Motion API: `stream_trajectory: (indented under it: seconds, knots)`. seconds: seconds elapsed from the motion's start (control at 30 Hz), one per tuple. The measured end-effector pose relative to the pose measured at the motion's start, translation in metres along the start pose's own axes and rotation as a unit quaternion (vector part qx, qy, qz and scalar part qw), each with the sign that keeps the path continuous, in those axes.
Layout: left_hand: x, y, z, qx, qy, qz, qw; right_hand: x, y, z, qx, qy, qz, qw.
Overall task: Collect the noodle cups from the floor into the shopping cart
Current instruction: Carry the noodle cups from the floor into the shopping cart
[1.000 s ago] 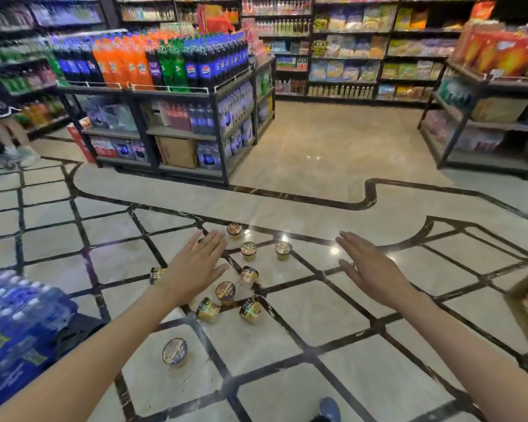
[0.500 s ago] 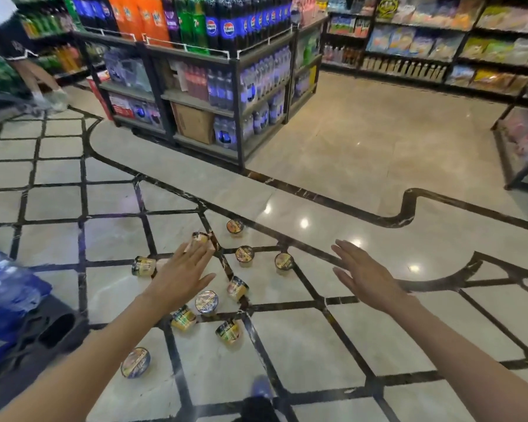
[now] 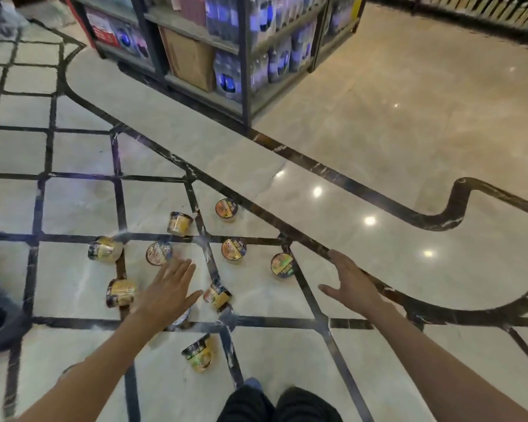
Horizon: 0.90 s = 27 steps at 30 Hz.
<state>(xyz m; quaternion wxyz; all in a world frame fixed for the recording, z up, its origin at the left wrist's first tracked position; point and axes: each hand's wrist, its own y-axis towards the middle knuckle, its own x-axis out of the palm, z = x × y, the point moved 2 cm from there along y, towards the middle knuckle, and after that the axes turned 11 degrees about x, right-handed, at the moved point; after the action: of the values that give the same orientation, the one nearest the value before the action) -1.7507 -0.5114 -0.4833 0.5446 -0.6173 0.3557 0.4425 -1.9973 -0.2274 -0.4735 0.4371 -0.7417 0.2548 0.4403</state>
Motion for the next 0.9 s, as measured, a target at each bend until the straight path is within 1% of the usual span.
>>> stream_trajectory:
  seconds: [0.03,0.1,0.17,0.2,0.27,0.37,0.4,0.5,0.6,0.67,0.77,0.9]
  knots:
    - [0.025,0.019,-0.003,-0.009,-0.014,0.023,1.0,0.02,0.025,0.007,0.014,0.011,-0.01,1.0]
    - [0.081,0.058,-0.007,-0.046,-0.058,0.026,0.997,0.067,0.078,0.018,0.029,0.03,-0.036,0.998]
    - [0.135,0.093,-0.009,-0.083,-0.063,0.052,0.993,0.123,0.13,0.03,0.04,0.043,-0.063,0.996]
    - [0.166,0.111,-0.01,-0.091,-0.078,0.035,0.992,0.153,0.156,0.038,0.045,0.053,-0.072,0.995]
    - [0.227,0.14,-0.012,-0.118,-0.124,-0.035,0.985,0.212,0.204,0.054,0.059,0.079,-0.082,0.992]
    - [0.309,0.177,-0.016,-0.159,-0.158,-0.009,0.975,0.296,0.265,0.074,0.079,0.126,-0.087,0.985]
    - [0.333,0.189,-0.019,-0.168,-0.164,-0.012,0.972,0.321,0.284,0.078,0.083,0.152,-0.08,0.982]
    - [0.396,0.22,-0.023,-0.189,-0.18,-0.029,0.965,0.388,0.329,0.084,0.092,0.276,-0.04,0.956]
    - [0.437,0.243,-0.022,-0.204,-0.201,0.004,0.958,0.436,0.363,0.087,0.085,0.375,0.01,0.923]
    - [0.452,0.251,-0.021,-0.221,-0.207,0.047,0.952,0.453,0.378,0.088,0.084,0.41,0.047,0.907]
    - [0.46,0.254,-0.021,-0.24,-0.227,0.084,0.94,0.463,0.385,0.088,0.092,0.422,0.064,0.899]
    - [0.465,0.259,-0.027,-0.259,-0.22,0.079,0.937,0.466,0.383,0.085,0.097,0.421,0.054,0.9]
